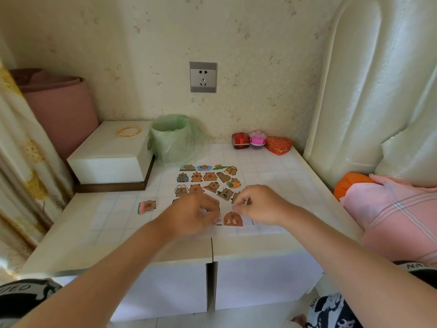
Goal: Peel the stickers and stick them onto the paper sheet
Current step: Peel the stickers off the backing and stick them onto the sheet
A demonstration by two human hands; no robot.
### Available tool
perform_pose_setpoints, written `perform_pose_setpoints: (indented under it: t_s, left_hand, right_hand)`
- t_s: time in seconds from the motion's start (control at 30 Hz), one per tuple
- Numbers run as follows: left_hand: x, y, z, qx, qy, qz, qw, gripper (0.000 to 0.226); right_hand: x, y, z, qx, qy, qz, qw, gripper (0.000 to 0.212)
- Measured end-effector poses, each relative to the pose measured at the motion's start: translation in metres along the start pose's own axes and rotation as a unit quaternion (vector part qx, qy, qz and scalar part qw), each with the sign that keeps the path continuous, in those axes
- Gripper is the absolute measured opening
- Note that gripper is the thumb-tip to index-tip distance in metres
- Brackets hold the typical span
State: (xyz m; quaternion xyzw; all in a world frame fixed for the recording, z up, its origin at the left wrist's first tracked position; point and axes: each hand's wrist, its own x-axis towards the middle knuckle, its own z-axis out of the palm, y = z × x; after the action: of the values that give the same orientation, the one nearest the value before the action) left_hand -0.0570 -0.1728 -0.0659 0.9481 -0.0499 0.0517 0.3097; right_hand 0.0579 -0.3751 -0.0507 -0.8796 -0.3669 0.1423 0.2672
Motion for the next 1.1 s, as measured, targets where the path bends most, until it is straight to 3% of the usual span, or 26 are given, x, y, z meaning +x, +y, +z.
perform_pose_setpoints:
  t_s: [0.17, 0.27, 0.37, 0.6, 0.97, 1.1]
  left_hand:
    - [0.002, -0.03, -0.045, 0.081, 0.075, -0.122, 0.986, 0.025]
    - [-0.005, -0.055, -0.063, 0.164, 0.039, -0.199, 0.965, 0.031]
    - [-0.012, -0.071, -0.071, 0.177, -0.006, -0.259, 0.95, 0.04]
    - [-0.021, -0.088, -0.081, 0.232, -0.065, -0.288, 0.927, 0.06]
    - [-0.034, -0.109, -0.091, 0.158, -0.033, -0.287, 0.944, 0.044]
    - [-0.038, -0.109, -0.094, 0.115, -0.023, -0.288, 0.95, 0.042]
  right_hand:
    - [0.032, -0.026, -0.017, 0.054, 0.031, -0.006, 0.998, 0.012]
    - [0.05, -0.041, -0.011, 0.047, -0.003, -0.017, 0.999, 0.013]
    - [0.067, -0.059, 0.004, 0.04, -0.039, -0.026, 0.998, 0.015]
    - [0.099, -0.096, 0.048, 0.013, -0.11, -0.035, 0.993, 0.019]
    - [0.122, -0.128, 0.087, -0.017, -0.13, -0.046, 0.99, 0.044]
    - [0.117, -0.137, 0.099, -0.05, -0.1, -0.074, 0.991, 0.047]
